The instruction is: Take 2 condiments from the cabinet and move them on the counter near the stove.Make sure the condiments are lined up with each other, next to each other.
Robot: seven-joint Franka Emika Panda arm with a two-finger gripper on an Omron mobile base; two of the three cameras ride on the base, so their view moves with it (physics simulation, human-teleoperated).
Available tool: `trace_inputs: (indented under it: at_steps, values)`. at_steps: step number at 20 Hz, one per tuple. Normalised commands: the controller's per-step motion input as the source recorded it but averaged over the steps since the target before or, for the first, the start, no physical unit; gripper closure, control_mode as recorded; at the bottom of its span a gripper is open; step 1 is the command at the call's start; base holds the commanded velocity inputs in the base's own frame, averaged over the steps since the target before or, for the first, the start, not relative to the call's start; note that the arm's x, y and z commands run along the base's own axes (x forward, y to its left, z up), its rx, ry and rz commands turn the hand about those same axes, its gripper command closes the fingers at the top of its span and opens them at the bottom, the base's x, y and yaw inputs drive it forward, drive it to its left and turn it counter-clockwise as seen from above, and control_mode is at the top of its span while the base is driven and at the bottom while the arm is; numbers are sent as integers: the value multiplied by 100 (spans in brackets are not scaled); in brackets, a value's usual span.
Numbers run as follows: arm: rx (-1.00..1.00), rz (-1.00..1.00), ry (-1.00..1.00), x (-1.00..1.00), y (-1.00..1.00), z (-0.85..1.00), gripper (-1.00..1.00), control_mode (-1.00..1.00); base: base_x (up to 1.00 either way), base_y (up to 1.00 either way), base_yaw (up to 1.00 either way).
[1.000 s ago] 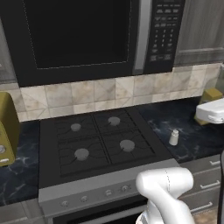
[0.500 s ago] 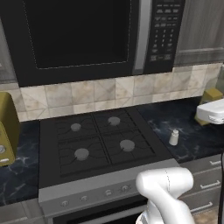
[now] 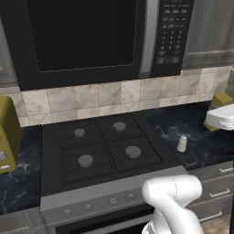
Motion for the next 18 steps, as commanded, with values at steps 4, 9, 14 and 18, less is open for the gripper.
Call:
trace_inputs:
  at_steps: [4,9,14,18]
  values:
    - [0,17,0,13,-41,-38,100,-100,0,0,0]
    - [-1,23,1,9,-41,-46,100,-100,0,0,0]
    - [0,34,-3,14,-35,-53,100,-100,0,0,0]
    - [-1,40,0,46,-40,-59,100,-100,0,0,0]
